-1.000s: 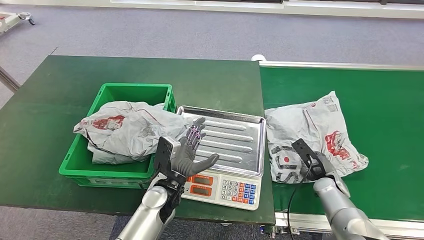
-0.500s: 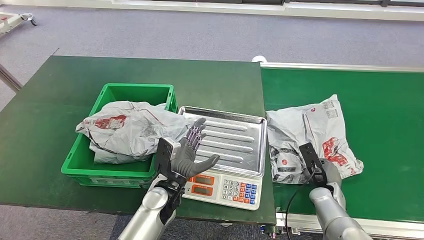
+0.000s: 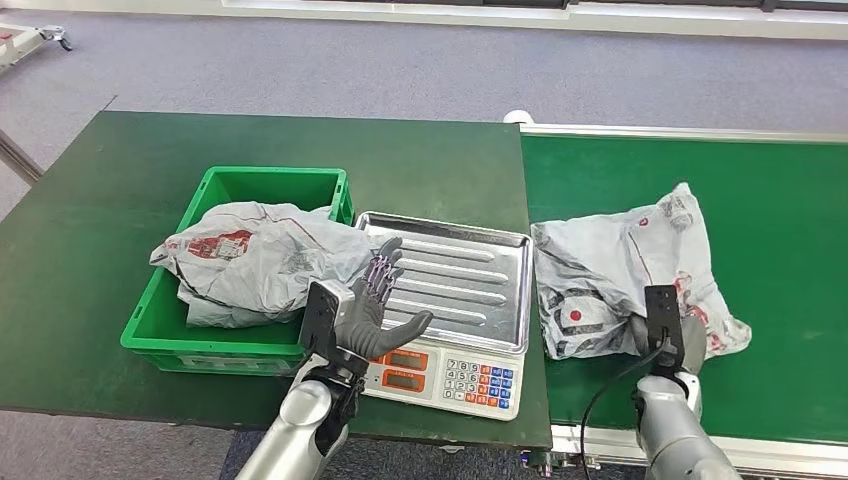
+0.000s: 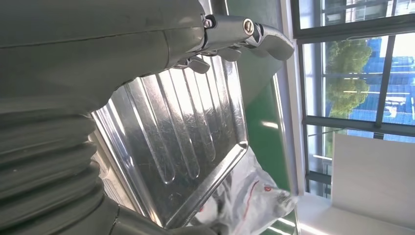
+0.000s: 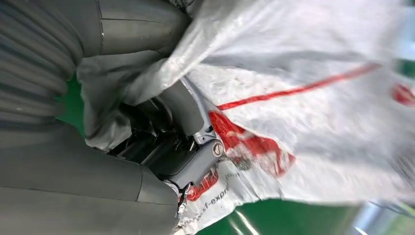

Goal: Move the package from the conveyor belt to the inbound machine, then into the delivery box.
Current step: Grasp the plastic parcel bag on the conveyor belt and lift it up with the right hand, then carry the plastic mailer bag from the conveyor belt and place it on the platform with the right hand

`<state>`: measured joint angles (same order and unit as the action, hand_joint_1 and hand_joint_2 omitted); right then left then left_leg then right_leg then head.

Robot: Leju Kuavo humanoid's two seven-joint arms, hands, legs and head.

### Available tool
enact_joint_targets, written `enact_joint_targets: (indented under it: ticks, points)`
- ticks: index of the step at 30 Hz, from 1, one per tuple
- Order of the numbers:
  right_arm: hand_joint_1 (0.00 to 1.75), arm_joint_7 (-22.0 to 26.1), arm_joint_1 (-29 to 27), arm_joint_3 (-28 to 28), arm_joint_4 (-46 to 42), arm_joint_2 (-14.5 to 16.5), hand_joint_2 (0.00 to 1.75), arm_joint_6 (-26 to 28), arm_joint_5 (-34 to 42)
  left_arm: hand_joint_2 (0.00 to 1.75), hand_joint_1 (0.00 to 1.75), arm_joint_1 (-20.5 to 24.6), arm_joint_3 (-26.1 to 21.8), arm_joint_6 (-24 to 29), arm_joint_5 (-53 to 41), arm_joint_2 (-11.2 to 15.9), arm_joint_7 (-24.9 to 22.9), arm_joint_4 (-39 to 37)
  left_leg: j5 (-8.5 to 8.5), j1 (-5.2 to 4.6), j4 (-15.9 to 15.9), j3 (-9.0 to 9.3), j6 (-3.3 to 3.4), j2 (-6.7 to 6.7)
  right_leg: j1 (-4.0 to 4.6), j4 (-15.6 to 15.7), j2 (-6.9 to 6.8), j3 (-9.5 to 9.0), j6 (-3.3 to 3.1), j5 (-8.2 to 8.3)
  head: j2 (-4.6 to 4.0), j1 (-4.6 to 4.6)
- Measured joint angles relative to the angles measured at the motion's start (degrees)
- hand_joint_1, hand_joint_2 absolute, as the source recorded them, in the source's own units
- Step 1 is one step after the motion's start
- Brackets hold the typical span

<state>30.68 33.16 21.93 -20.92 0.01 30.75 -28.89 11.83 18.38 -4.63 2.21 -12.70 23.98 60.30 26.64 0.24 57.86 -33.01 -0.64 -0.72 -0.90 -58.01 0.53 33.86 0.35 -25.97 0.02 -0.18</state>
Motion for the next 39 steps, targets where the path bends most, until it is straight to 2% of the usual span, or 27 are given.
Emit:
enact_joint_targets:
  ticks: [3,11,16,20,24,29,34,38,39]
  points:
    - [1.75,1.56,0.26,-0.63,-5.87,0.66,1.75,0.24,0.31,1.75,0.00,-0.13,-0.05,0.32,-0.18,0.06,0.60,0.00,0.00,0.00,0.00,0.00,0.00,-0.01,0.00,0.00,0.00,0.00,0.00,0.00,0.00,0.00]
    - [1.75,-3.89,-2.59,-9.73,-27.88,3.27,1.75,0.07,0.41,1.75,0.00,-0.86,-0.16,0.65,-0.49,0.32,1.35,0.39,0.00,0.00,-0.01,-0.02,0.00,0.00,0.02,0.00,0.01,0.08,0.00,0.00,0.00,-0.01]
    - [1.75,-4.57,-4.12,-14.50,-36.23,4.00,1.75,0.08,0.29,1.75,0.00,-1.05,-0.43,0.78,-0.55,0.43,1.44,0.92,-0.01,0.00,-0.01,-0.04,-0.01,-0.01,0.02,0.00,0.01,0.09,0.00,-0.01,0.00,-0.01]
    - [1.75,-4.94,-5.66,-17.90,-40.94,4.54,1.75,-1.59,1.25,1.75,0.00,-1.09,-0.96,0.88,-0.55,0.53,1.62,1.11,-0.01,0.00,-0.01,-0.04,-0.01,-0.01,0.01,0.00,0.01,0.08,0.00,0.00,0.00,0.00]
    - [1.75,-4.81,-8.19,-22.61,-43.97,5.60,1.75,-6.89,2.45,1.75,0.00,-0.95,-1.61,1.21,-0.55,0.69,2.37,1.00,-0.01,0.01,-0.01,-0.04,-0.02,0.01,0.04,-0.01,0.04,0.09,-0.01,-0.01,0.00,-0.01]
    - [1.75,-4.42,-11.52,-32.79,-44.58,8.07,1.75,-11.67,3.86,1.75,0.00,-0.81,-2.79,2.43,-1.18,0.99,3.39,1.24,-0.03,0.03,-0.05,-0.07,-0.07,0.02,0.12,-0.02,0.07,0.15,-0.04,-0.03,0.00,-0.02]
    - [1.75,-4.28,-12.45,-42.52,-44.18,10.31,1.75,-13.11,6.32,1.75,0.00,-0.90,-4.17,3.90,-1.85,1.10,3.32,2.67,-0.07,0.14,-0.07,-0.11,-0.12,0.02,0.13,-0.04,0.08,0.19,-0.05,-0.03,0.00,-0.02]
    - [0.00,-4.25,-13.79,-48.44,-44.36,11.18,1.75,-12.86,6.98,1.75,0.00,-1.49,-5.33,5.31,-2.65,1.14,3.45,4.25,-0.06,0.13,-0.07,-0.11,-0.11,0.00,0.11,-0.03,0.07,0.20,-0.05,-0.03,0.00,-0.01]
    - [0.00,-4.21,-14.34,-49.48,-44.69,11.22,1.75,-12.80,7.41,1.75,0.00,-1.79,-5.57,5.82,-3.03,1.19,3.61,4.67,-0.06,0.13,-0.07,-0.12,-0.11,0.00,0.11,-0.03,0.07,0.20,-0.05,-0.03,0.00,-0.01]
